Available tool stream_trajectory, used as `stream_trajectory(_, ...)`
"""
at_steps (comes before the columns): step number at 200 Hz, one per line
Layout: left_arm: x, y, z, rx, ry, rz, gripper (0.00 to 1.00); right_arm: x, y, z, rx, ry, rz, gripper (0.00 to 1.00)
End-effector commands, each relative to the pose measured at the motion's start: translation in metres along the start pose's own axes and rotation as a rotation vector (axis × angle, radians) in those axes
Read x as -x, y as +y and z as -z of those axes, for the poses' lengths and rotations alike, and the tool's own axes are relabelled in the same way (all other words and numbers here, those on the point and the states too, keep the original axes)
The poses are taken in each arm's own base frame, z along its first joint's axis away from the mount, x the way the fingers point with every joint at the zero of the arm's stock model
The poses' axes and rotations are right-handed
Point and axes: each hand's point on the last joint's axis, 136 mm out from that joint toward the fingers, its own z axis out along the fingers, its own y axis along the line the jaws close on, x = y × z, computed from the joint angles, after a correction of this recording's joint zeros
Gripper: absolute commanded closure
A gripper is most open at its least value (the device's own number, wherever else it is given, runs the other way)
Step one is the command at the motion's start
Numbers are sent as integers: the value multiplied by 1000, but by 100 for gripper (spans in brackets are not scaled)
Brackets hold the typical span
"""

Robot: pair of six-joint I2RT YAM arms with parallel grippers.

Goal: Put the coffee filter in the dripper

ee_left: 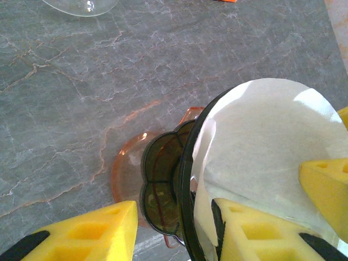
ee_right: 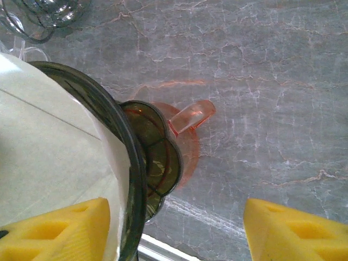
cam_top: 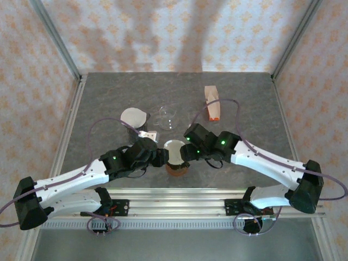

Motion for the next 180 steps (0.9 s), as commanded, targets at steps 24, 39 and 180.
stream_trajectory(24,7,3,2,24,-19,-2,59,0,-15,5,-54,-29,-18,35)
stream_trajectory(39,7,3,2,22,-19,-1,59,1,-14,5,-51,-30,-17,35)
stream_trajectory(180,7,1,0,18,-11,1,58,26,6,19,35,-130,-11,31)
